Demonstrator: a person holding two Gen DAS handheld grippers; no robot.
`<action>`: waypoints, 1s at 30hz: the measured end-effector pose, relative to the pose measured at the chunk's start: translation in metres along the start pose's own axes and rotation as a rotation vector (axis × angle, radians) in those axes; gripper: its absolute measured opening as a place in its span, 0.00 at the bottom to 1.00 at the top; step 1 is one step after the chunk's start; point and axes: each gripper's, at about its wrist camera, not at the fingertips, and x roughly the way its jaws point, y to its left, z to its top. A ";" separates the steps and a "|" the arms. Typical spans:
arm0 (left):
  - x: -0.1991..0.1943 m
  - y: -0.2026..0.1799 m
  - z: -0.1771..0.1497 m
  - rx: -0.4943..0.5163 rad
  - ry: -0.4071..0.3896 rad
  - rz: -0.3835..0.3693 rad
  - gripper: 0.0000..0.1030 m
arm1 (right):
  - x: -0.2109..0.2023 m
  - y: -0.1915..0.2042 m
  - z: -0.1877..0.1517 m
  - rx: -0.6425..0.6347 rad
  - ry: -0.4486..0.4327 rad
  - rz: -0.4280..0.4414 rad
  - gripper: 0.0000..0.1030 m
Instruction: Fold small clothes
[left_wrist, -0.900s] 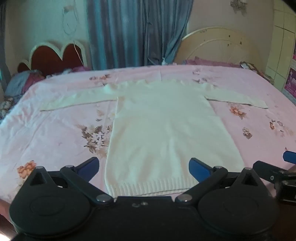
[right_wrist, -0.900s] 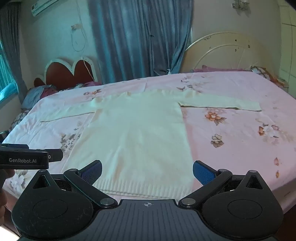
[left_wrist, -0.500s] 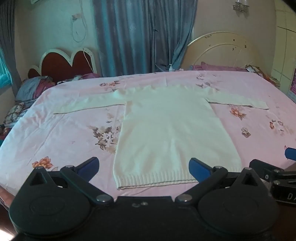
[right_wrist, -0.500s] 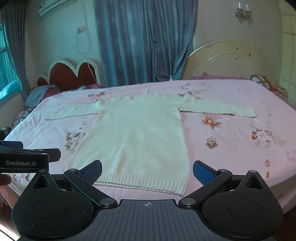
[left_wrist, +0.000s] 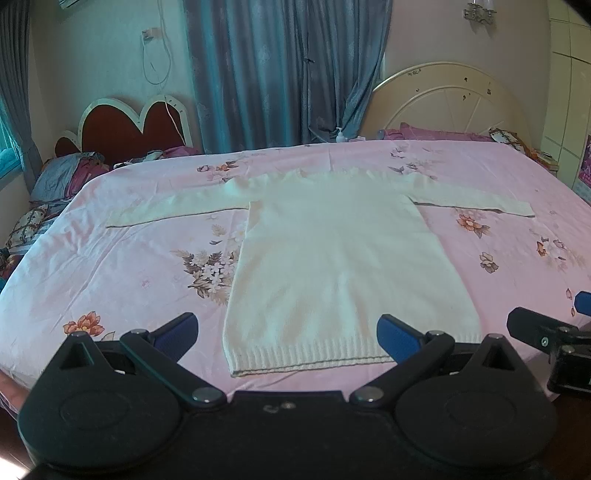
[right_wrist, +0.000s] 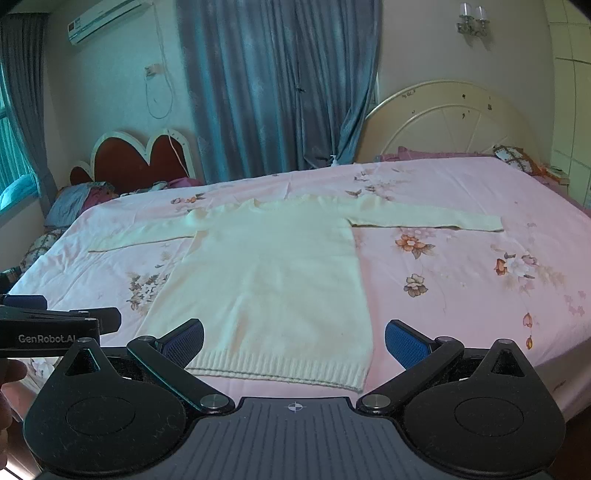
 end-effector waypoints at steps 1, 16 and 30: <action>0.000 -0.001 0.000 -0.001 0.002 0.001 1.00 | 0.000 0.000 0.000 0.000 0.000 0.000 1.00; 0.002 -0.006 0.000 -0.002 0.012 0.000 1.00 | 0.002 -0.004 0.003 0.015 -0.007 -0.002 1.00; 0.006 -0.007 0.001 -0.006 0.021 0.006 1.00 | 0.006 -0.005 0.007 0.011 -0.006 0.008 1.00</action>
